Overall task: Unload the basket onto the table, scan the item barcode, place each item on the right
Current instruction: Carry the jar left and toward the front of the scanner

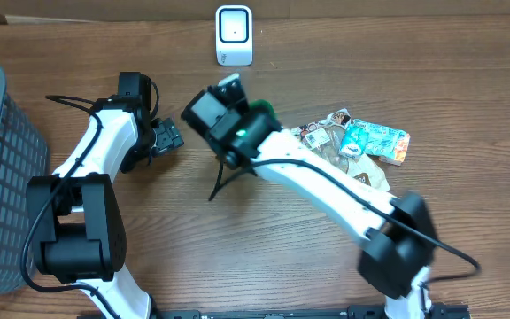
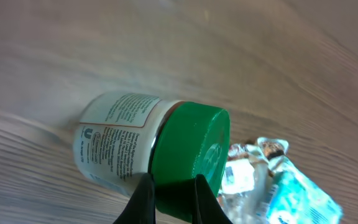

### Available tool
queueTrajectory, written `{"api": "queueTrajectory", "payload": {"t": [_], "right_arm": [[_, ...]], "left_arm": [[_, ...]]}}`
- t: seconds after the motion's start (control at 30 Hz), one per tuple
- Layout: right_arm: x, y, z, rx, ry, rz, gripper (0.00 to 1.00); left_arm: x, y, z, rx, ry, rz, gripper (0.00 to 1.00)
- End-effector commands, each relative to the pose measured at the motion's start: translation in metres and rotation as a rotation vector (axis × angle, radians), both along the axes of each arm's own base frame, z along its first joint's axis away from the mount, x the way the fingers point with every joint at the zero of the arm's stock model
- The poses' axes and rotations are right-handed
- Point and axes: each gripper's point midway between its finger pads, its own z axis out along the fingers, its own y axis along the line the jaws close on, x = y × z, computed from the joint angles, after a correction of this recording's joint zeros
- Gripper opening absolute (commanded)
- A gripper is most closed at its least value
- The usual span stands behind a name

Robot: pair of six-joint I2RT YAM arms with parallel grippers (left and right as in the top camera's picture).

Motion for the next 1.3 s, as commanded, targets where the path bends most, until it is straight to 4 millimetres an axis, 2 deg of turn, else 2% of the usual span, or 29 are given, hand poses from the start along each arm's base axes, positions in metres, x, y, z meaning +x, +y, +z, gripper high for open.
{"api": "queueTrajectory", "payload": {"t": [0.0,0.1,0.4,0.63,0.87,0.97,1.03,1.07,1.1,1.27], "right_arm": [[0.012,-0.007,-0.008,-0.127,-0.044,-0.006,0.04],[0.012,-0.007,-0.021,-0.150,-0.022,-0.002,0.04],[0.001,-0.002,-0.037,-0.137,0.073,0.040,0.04],[-0.007,-0.007,-0.052,-0.193,0.124,0.049,0.04],[-0.027,0.010,-0.065,-0.164,0.202,0.099,0.14],[-0.035,0.015,-0.067,-0.168,0.214,0.119,0.25],[-0.043,0.020,-0.069,-0.157,0.239,0.137,0.45],[-0.047,0.022,-0.071,-0.151,0.255,0.144,0.49],[-0.050,0.024,-0.072,-0.148,0.269,0.150,0.59],[-0.057,0.029,-0.072,-0.104,0.315,0.160,0.64]], "left_arm": [[-0.002,0.004,-0.004,0.012,0.012,0.009,1.00],[-0.002,0.004,-0.004,0.012,0.012,0.009,1.00],[-0.002,0.004,-0.004,0.012,0.012,0.009,1.00],[-0.002,0.004,-0.004,0.012,0.011,0.009,1.00],[-0.002,0.004,-0.004,0.012,0.012,0.009,1.00],[-0.002,0.004,-0.004,0.012,0.012,0.009,0.99],[-0.002,0.004,-0.004,0.012,0.012,0.009,1.00],[-0.002,0.004,-0.004,0.012,0.012,0.009,1.00],[-0.002,0.004,-0.004,0.012,0.011,0.009,1.00],[-0.002,0.004,-0.004,0.012,0.012,0.009,1.00]]}}
